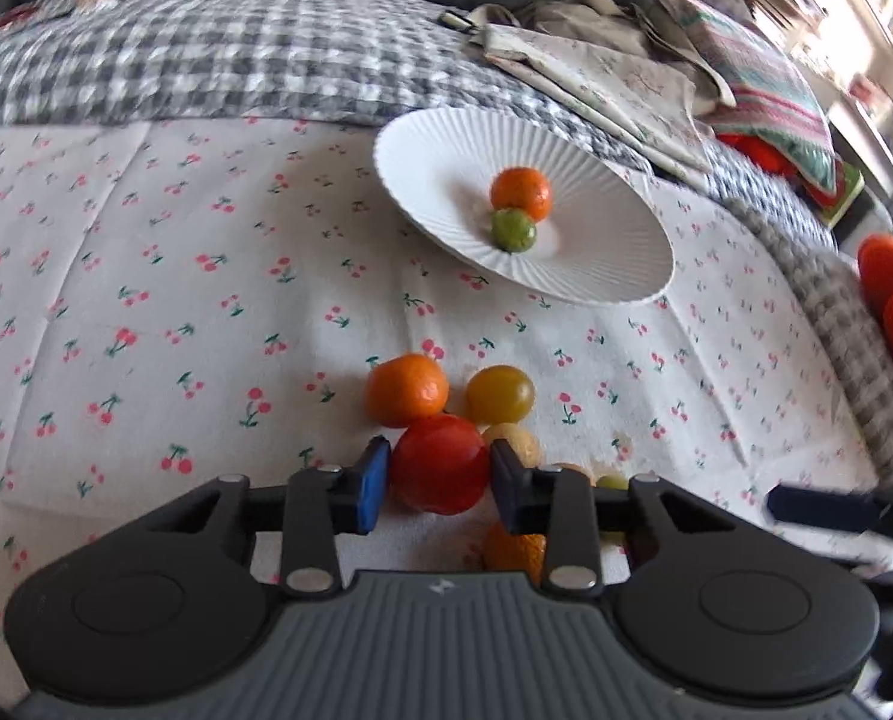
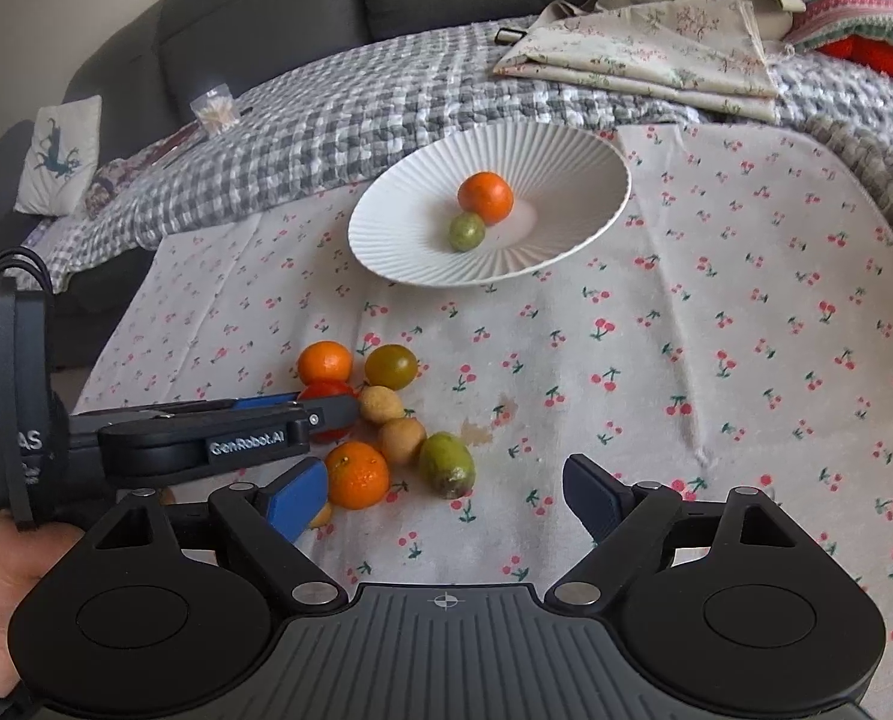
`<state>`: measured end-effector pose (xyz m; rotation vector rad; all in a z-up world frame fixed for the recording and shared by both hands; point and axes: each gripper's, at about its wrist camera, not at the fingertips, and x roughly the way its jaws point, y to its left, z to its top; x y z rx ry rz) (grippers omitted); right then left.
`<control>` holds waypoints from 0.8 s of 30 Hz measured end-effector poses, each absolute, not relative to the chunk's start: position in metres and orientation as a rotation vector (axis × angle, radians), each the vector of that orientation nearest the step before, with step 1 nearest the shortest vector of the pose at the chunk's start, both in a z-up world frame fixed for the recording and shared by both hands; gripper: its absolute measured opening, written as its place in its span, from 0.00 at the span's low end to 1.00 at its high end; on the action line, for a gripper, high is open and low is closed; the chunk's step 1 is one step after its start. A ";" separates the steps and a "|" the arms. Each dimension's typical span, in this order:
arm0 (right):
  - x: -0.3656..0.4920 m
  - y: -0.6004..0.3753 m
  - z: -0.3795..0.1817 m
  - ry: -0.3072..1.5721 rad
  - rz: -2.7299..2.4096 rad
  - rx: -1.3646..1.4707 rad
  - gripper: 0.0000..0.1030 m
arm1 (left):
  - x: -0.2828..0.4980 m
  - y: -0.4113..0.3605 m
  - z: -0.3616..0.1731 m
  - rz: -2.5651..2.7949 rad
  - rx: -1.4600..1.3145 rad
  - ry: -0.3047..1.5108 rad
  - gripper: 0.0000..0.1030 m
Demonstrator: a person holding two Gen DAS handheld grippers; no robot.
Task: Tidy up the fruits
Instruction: 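Grasp a red tomato with the left tool while the right tool grasps a mandarin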
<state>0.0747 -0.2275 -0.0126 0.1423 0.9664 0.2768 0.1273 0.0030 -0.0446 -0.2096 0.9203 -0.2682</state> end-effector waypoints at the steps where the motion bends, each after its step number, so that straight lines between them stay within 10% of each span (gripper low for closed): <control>1: 0.075 -0.228 -0.014 0.970 0.282 0.151 0.82 | 0.126 0.005 -0.041 -0.261 -0.216 0.919 0.33; 24: 0.092 -0.195 -0.049 1.017 0.308 0.282 0.56 | 0.111 0.031 -0.007 -0.188 -0.249 0.860 0.33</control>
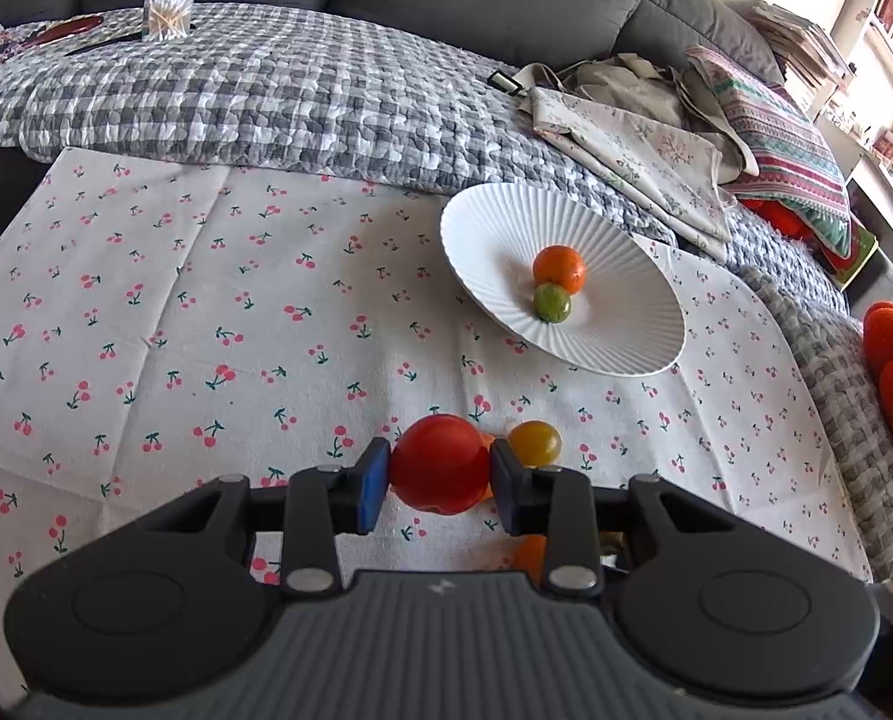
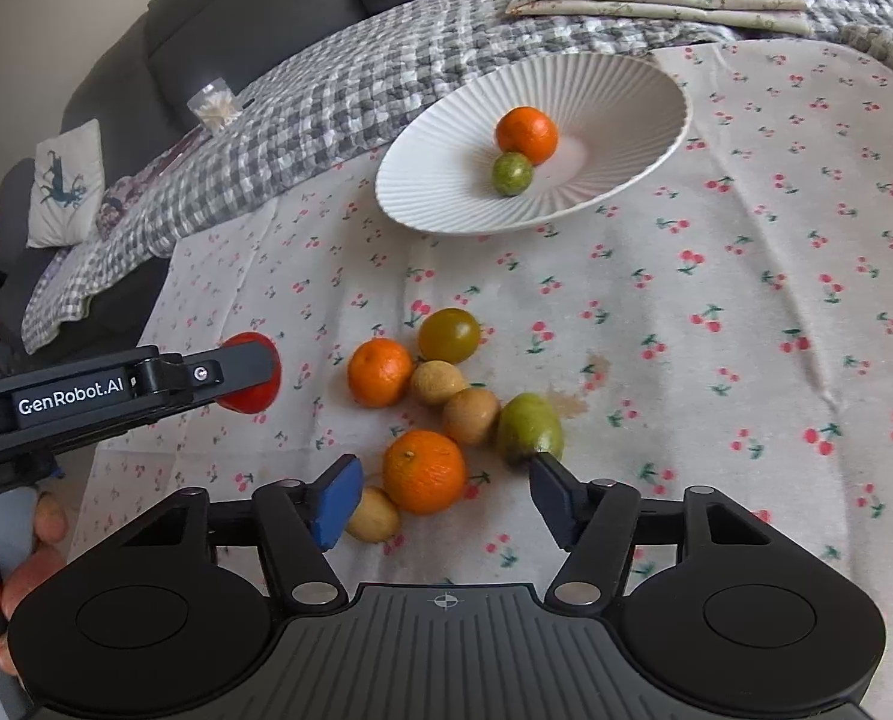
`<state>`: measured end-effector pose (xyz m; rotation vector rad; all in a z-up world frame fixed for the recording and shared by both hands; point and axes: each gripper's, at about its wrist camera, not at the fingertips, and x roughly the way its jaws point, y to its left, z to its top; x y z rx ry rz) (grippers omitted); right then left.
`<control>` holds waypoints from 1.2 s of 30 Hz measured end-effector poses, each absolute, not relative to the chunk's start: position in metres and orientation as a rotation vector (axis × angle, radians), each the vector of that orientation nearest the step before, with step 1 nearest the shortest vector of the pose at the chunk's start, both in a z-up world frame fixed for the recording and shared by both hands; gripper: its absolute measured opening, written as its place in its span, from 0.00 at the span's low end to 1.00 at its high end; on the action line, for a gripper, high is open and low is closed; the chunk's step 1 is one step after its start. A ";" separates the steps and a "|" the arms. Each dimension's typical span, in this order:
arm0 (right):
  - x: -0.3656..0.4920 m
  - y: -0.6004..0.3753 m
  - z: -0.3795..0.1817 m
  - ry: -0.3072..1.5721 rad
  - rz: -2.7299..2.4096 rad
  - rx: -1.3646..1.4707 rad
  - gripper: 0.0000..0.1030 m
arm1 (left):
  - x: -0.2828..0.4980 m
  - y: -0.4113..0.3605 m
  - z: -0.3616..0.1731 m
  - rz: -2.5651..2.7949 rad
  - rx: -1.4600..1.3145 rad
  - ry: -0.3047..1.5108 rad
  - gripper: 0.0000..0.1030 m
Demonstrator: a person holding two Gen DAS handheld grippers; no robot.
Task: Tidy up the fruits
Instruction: 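Grasp a red tomato with the left tool while the right tool grasps a mandarin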
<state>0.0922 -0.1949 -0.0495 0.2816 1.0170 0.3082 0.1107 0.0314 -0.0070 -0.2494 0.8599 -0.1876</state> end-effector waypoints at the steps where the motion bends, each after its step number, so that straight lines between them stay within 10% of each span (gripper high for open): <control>1: 0.094 -0.192 -0.050 1.013 0.308 0.281 0.55 | 0.110 0.031 -0.007 -0.185 -0.249 0.858 0.33; 10: 0.102 -0.174 -0.065 1.005 0.302 0.216 0.32 | 0.110 0.032 -0.007 -0.178 -0.244 0.855 0.33; 36: 0.099 -0.201 -0.020 0.933 0.314 0.243 0.32 | 0.113 0.034 -0.001 -0.170 -0.235 0.831 0.33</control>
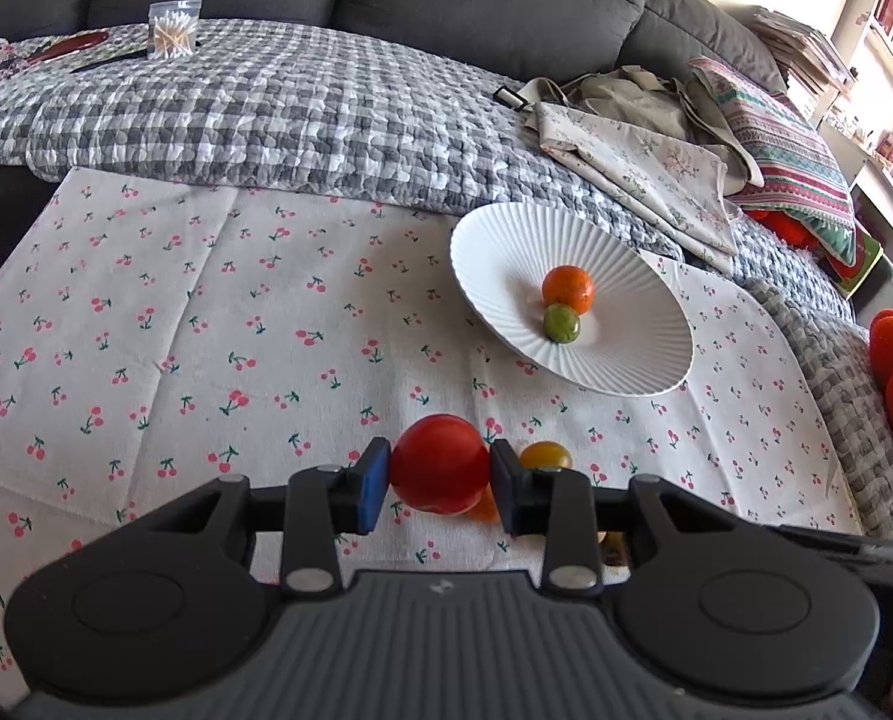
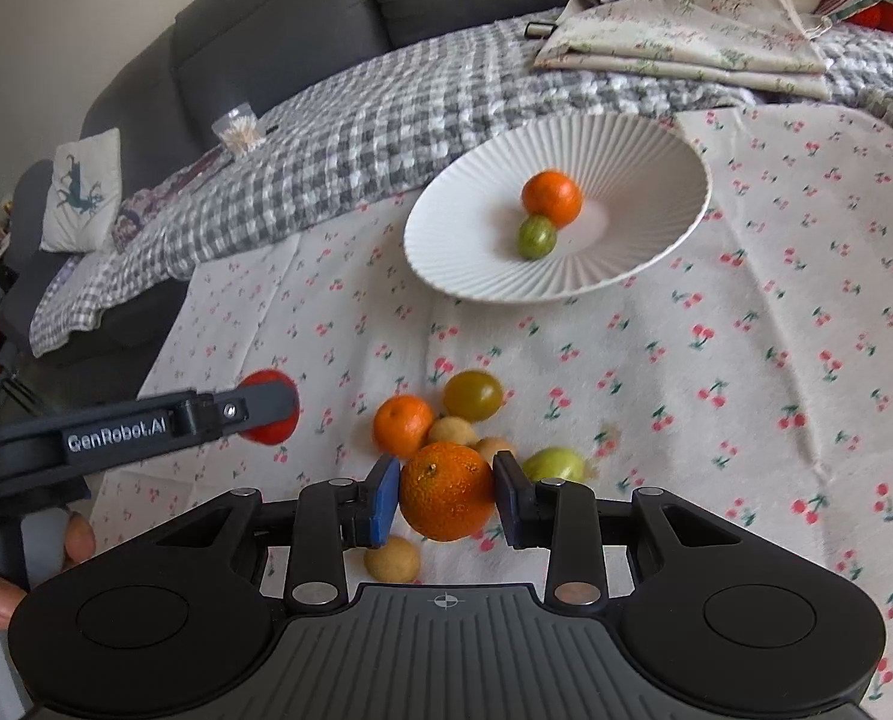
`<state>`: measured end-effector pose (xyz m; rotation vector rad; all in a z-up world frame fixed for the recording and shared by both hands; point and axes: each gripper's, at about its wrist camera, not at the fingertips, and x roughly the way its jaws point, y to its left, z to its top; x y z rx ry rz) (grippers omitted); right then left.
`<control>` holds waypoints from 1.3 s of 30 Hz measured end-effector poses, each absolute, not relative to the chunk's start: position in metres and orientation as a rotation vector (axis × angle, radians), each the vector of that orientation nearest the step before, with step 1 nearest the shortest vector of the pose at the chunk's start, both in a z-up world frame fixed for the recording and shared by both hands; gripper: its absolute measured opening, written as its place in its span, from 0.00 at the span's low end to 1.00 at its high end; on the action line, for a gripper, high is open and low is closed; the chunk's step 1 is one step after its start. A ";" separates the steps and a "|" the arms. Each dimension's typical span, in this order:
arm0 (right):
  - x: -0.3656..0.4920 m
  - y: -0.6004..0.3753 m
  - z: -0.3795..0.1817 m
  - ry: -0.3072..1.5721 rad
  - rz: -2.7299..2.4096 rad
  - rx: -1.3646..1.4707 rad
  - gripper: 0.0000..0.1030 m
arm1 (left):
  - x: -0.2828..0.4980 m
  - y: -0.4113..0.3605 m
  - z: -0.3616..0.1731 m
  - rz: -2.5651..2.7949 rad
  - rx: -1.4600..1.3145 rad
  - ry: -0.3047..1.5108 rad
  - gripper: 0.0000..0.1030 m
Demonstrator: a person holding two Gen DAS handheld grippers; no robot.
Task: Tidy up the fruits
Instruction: 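Grasp a red tomato with the left tool while the right tool grasps a mandarin, then carry tomato and mandarin over the white bowl and release both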
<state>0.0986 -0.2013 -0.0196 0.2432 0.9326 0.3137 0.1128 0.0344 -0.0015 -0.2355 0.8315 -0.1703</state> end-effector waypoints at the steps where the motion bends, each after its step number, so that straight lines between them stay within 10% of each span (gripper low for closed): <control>1: 0.100 -0.204 -0.018 0.928 0.309 0.246 0.32 | 0.114 0.034 -0.001 -0.168 -0.231 0.829 0.33; 39: 0.199 -0.260 -0.008 0.815 0.125 0.158 0.32 | 0.227 -0.049 -0.013 -0.276 -0.020 0.732 0.33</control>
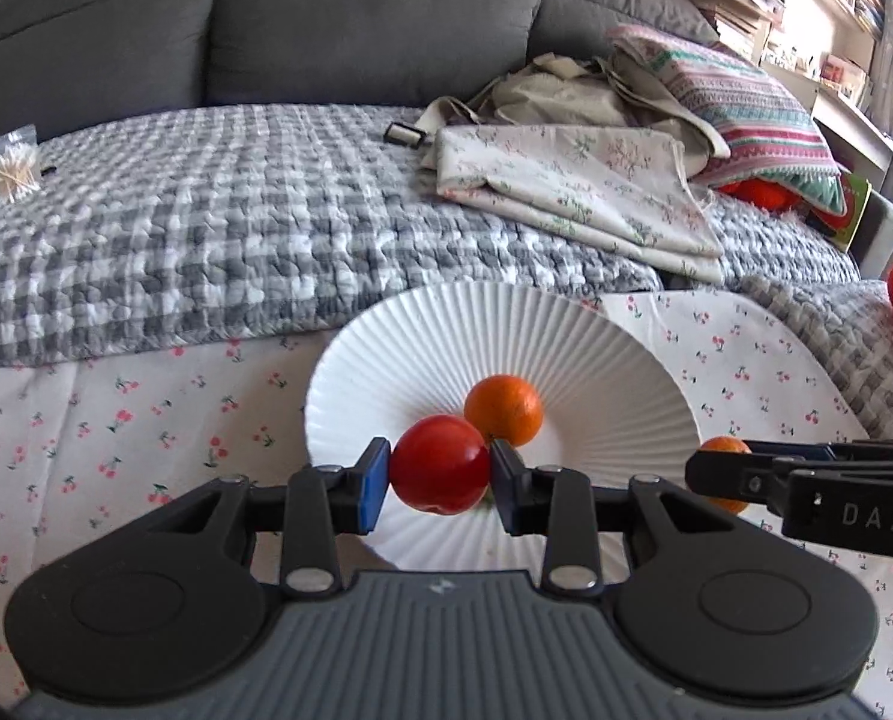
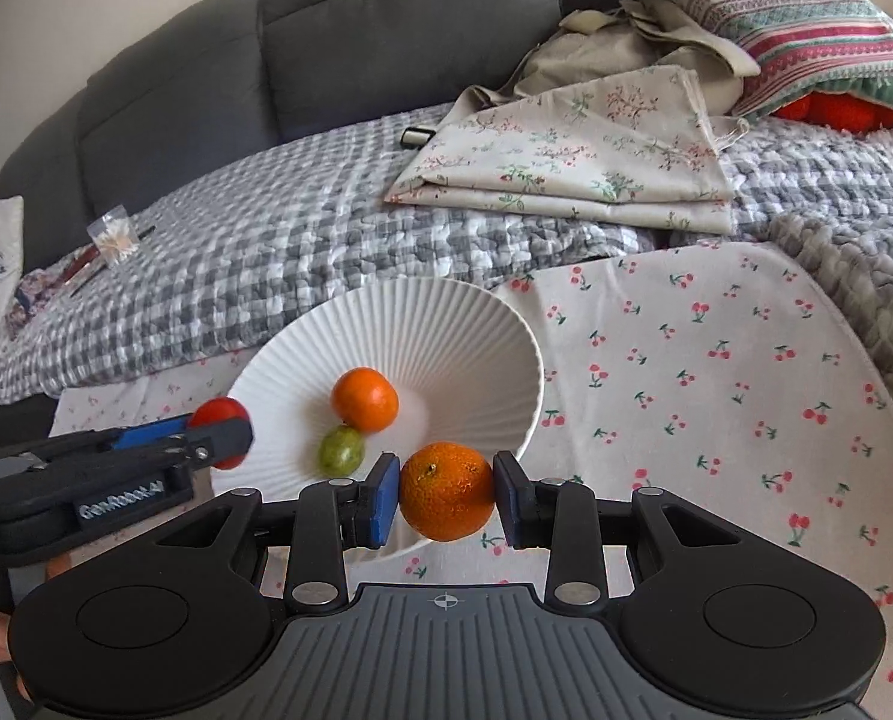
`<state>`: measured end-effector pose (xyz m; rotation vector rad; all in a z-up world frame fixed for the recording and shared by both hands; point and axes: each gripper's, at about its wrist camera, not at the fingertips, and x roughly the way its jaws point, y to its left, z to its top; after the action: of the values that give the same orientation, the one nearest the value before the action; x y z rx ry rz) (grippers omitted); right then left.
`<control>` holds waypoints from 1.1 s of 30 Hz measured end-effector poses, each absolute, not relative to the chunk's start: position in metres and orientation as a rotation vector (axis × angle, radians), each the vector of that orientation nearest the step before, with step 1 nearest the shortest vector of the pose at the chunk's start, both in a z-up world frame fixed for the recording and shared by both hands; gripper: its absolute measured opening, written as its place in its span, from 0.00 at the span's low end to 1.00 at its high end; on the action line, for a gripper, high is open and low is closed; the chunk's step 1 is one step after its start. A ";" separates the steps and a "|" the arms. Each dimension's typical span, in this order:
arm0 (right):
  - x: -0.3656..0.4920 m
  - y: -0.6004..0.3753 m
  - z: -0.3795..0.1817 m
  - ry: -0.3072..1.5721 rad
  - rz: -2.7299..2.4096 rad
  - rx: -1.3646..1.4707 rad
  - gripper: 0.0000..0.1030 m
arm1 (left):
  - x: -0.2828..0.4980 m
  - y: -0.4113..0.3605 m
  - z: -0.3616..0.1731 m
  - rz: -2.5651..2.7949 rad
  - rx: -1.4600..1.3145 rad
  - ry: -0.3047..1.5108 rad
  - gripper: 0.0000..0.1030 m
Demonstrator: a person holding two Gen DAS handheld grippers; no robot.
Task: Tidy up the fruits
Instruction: 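Carry tomato and mandarin over the white bowl and release both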
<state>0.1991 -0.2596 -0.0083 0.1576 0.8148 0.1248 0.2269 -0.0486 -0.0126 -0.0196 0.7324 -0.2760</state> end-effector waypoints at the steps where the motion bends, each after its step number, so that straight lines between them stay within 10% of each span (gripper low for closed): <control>1: 0.201 -0.259 -0.010 0.815 0.123 0.150 0.32 | 0.228 -0.050 -0.015 -0.279 -0.012 0.733 0.33; 19: 0.211 -0.251 -0.021 0.806 0.123 0.122 0.37 | 0.234 -0.049 -0.028 -0.286 0.002 0.754 0.35; 23: 0.207 -0.256 -0.014 0.794 0.114 0.144 0.38 | 0.227 -0.043 -0.018 -0.272 -0.021 0.719 0.64; 33: 0.194 -0.273 0.006 0.773 0.121 0.218 0.38 | 0.213 -0.023 -0.003 -0.263 -0.088 0.719 0.64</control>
<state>0.1937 -0.2734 0.0055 0.2181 0.7729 0.1208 0.2132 -0.0230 -0.0032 -0.0884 0.7186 -0.2628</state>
